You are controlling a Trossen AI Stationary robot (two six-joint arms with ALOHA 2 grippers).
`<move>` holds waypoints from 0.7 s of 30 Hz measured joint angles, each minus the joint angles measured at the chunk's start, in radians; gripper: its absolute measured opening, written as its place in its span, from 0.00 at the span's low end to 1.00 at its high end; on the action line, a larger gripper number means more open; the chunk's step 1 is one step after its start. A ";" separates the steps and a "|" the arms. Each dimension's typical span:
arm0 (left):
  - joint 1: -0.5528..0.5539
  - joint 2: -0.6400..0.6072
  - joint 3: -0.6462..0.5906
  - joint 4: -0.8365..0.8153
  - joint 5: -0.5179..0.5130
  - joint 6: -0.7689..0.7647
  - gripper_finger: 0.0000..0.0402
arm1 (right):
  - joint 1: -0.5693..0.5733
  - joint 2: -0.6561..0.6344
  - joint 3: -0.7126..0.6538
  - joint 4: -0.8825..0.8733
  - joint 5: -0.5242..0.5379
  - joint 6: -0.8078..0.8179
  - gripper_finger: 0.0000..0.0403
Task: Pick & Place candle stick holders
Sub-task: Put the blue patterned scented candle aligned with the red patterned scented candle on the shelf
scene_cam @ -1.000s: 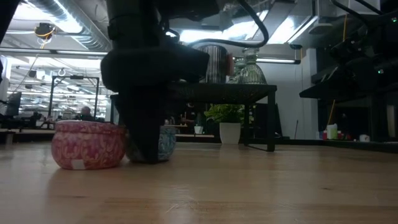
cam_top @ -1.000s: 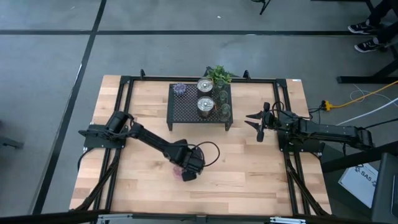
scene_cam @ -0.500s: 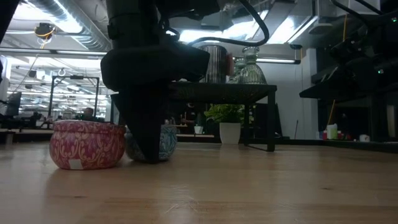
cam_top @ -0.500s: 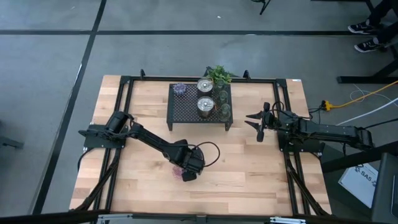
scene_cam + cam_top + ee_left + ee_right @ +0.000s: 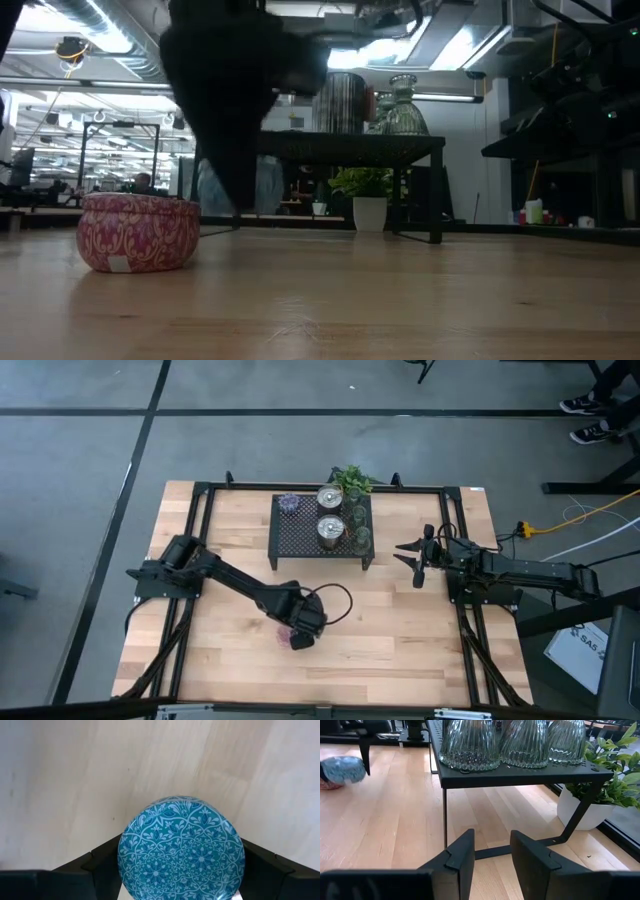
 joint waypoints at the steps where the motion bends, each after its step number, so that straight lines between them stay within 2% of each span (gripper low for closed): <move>1: 0.000 -0.011 0.000 0.001 0.000 0.000 0.73 | 0.000 0.000 0.000 0.000 0.000 0.000 0.32; 8: -0.007 -0.106 0.000 0.001 -0.030 0.028 0.73 | 0.000 0.000 0.000 0.000 0.000 0.000 0.32; 17: -0.069 -0.205 0.000 0.005 -0.002 0.218 0.73 | 0.000 0.000 0.000 0.000 0.000 0.000 0.32; 21: -0.099 -0.249 0.000 0.003 -0.044 0.232 0.73 | 0.000 0.000 0.000 0.000 0.000 0.000 0.32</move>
